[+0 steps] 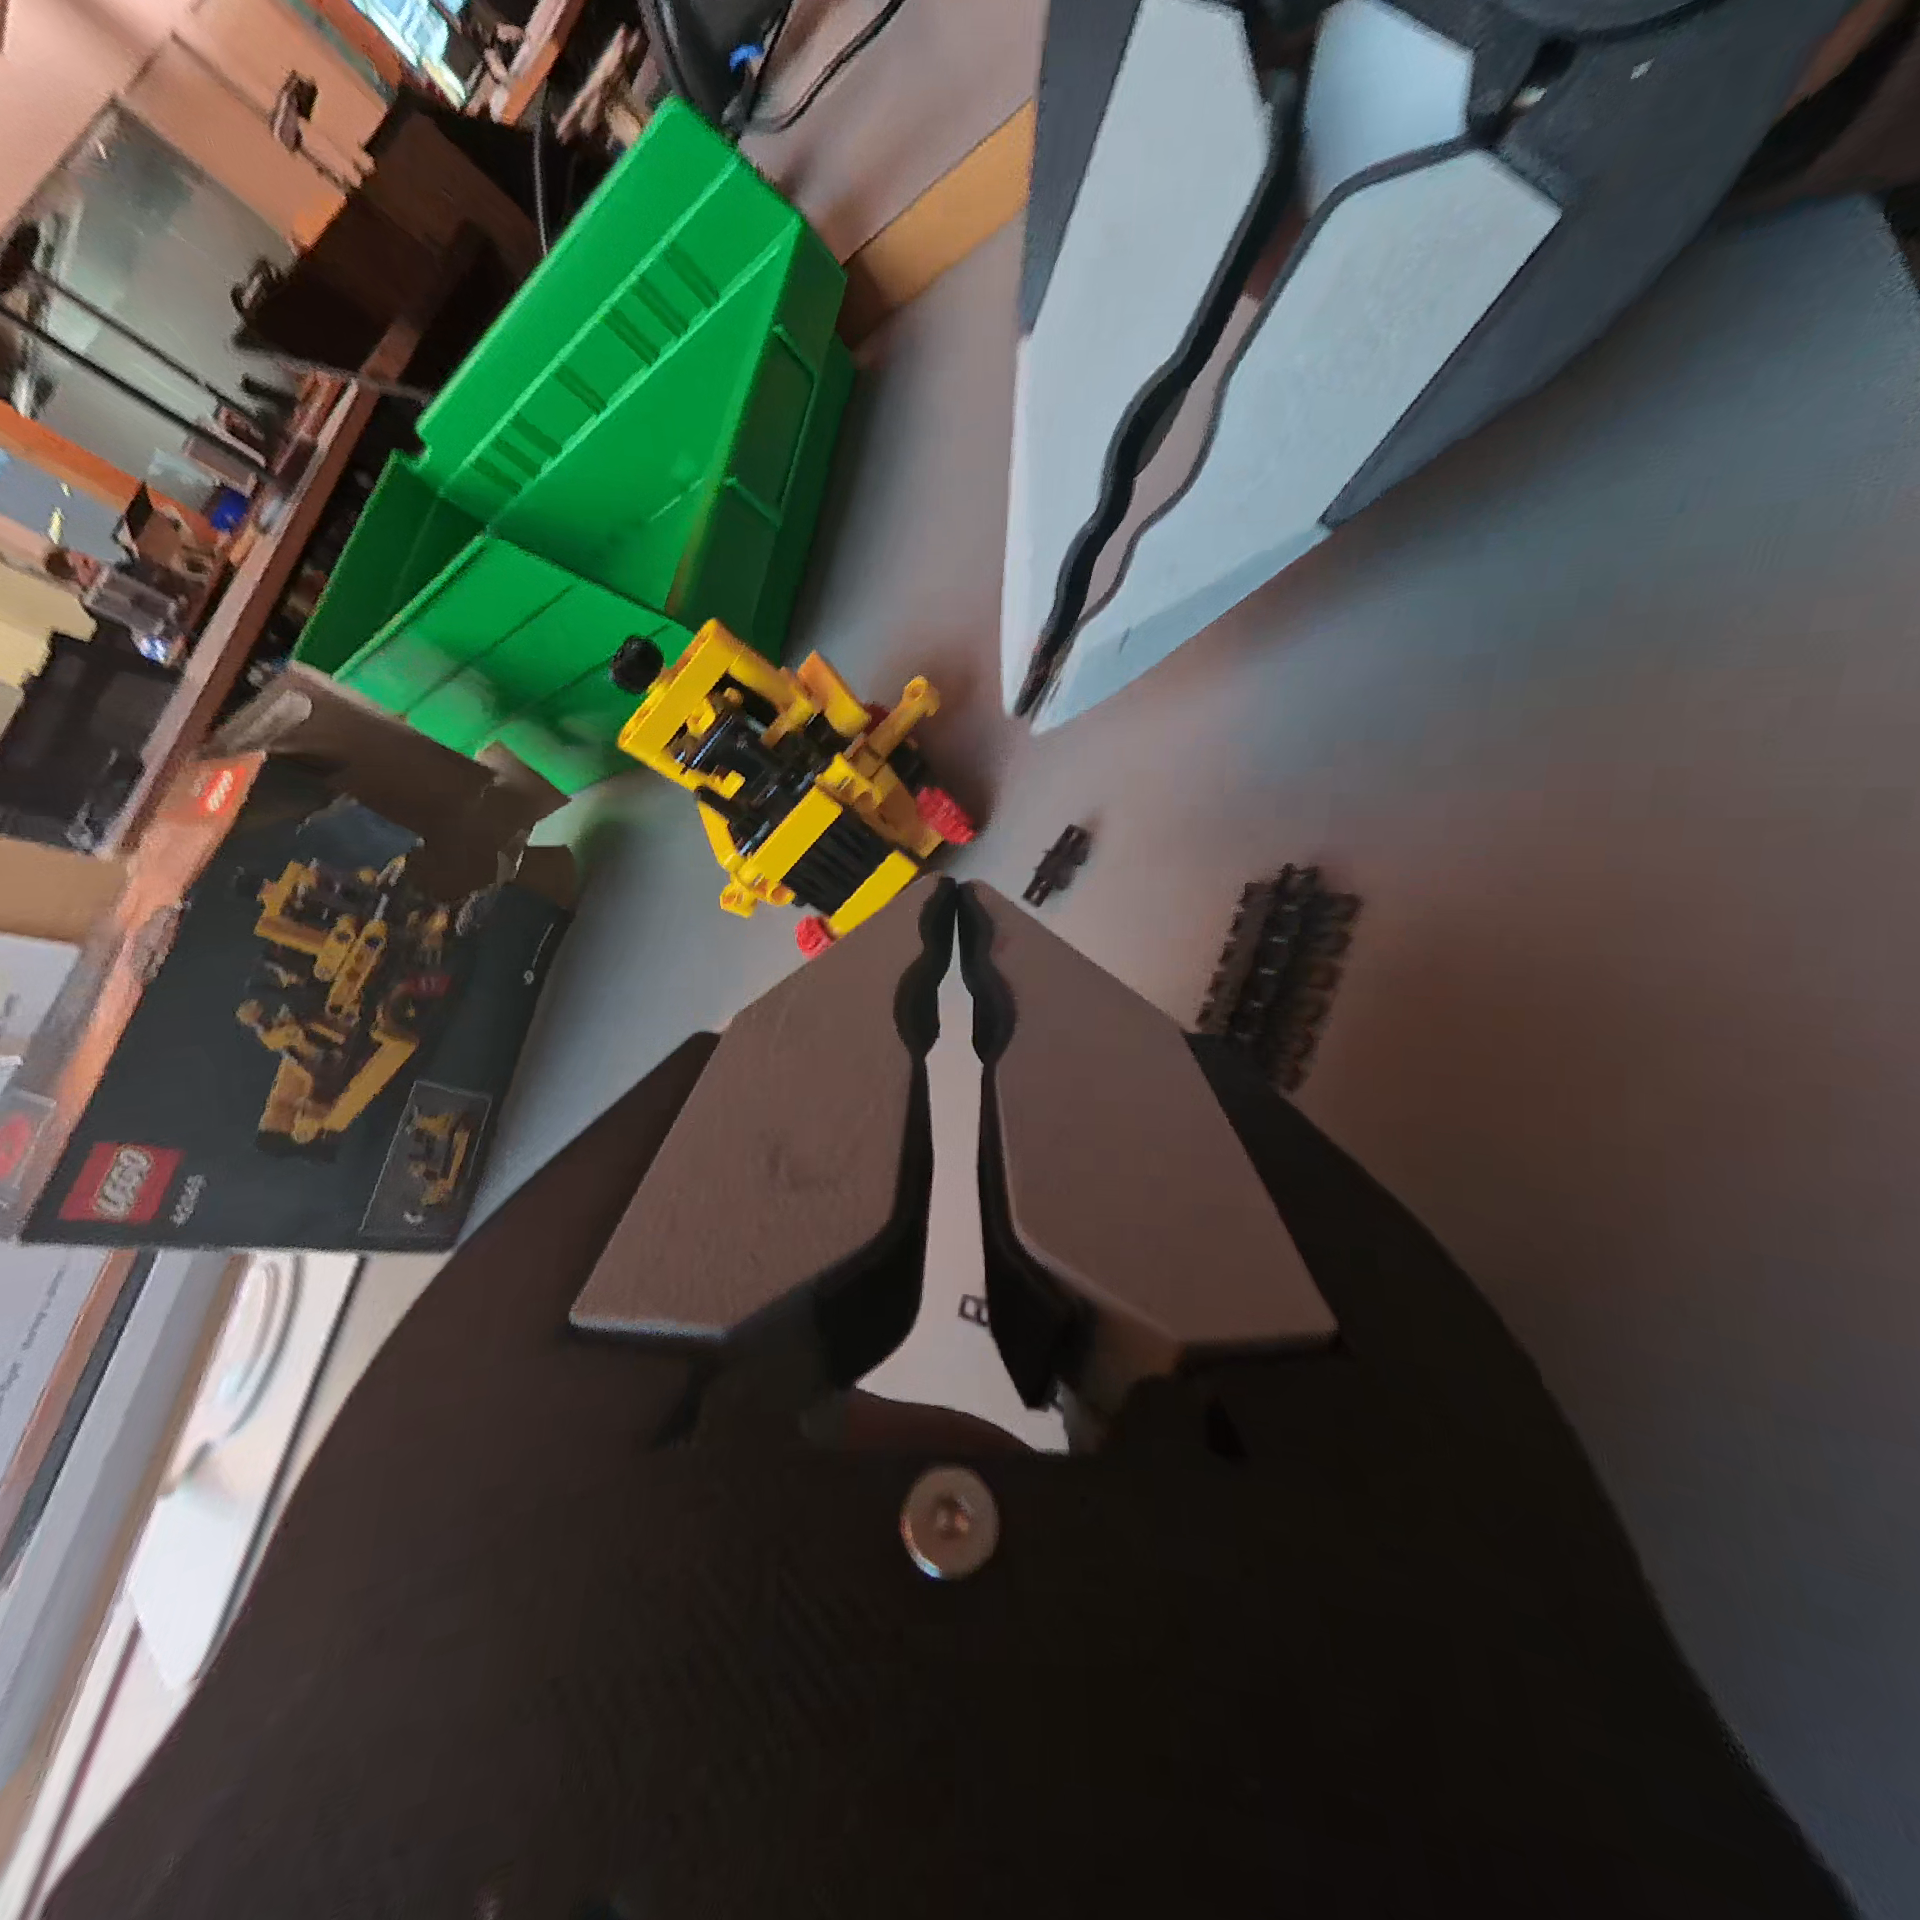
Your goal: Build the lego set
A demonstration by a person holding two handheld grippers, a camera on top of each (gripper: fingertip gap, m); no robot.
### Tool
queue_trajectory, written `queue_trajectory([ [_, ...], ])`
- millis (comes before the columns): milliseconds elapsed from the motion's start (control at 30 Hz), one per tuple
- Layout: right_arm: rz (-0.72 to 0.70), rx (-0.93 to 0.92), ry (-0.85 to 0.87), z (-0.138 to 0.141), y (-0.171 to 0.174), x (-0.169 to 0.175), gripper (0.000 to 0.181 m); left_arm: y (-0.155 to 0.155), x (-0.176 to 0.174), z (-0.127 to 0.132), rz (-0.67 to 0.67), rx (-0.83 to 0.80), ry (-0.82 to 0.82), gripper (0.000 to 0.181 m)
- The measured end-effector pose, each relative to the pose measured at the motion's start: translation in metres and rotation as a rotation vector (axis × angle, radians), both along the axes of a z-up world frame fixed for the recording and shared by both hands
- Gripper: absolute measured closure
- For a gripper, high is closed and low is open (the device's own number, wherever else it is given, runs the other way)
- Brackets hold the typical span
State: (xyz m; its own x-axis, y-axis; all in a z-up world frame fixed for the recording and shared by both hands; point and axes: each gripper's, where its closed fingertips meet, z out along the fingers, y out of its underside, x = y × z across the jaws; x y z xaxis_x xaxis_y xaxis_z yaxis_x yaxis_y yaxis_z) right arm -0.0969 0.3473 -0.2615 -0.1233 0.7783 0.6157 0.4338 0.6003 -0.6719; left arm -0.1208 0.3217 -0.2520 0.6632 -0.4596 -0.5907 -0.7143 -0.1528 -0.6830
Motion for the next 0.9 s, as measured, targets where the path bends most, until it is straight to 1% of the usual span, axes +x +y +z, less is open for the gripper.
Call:
queue_trajectory([
  [33,-0.003,-0.011,0.002,0.001,0.001,0.000,0.181,0.001,-0.004,-0.001,0.020,-0.017,-0.019,0.181],
  [133,-0.006,-0.015,-0.011,-0.001,0.001,-0.001,0.181,0.004,-0.013,-0.008,0.059,-0.068,-0.050,0.181],
  [233,-0.008,-0.045,-0.060,-0.008,0.002,-0.002,0.181,0.004,-0.012,-0.017,0.058,-0.101,-0.041,0.181],
  [367,0.007,-0.175,-0.090,-0.009,0.001,-0.003,0.176,0.003,-0.010,-0.018,0.053,-0.105,-0.035,0.181],
  [467,0.048,-0.250,-0.099,-0.007,-0.008,-0.005,0.171,0.004,-0.012,-0.018,0.060,-0.114,-0.056,0.181],
  [633,0.017,-0.303,-0.215,-0.024,-0.009,-0.009,0.167,0.003,-0.011,-0.019,0.056,-0.128,-0.057,0.181],
  [900,0.028,-0.311,-0.241,-0.027,-0.011,-0.011,0.174,0.001,-0.008,-0.023,0.040,-0.140,-0.038,0.178],
])
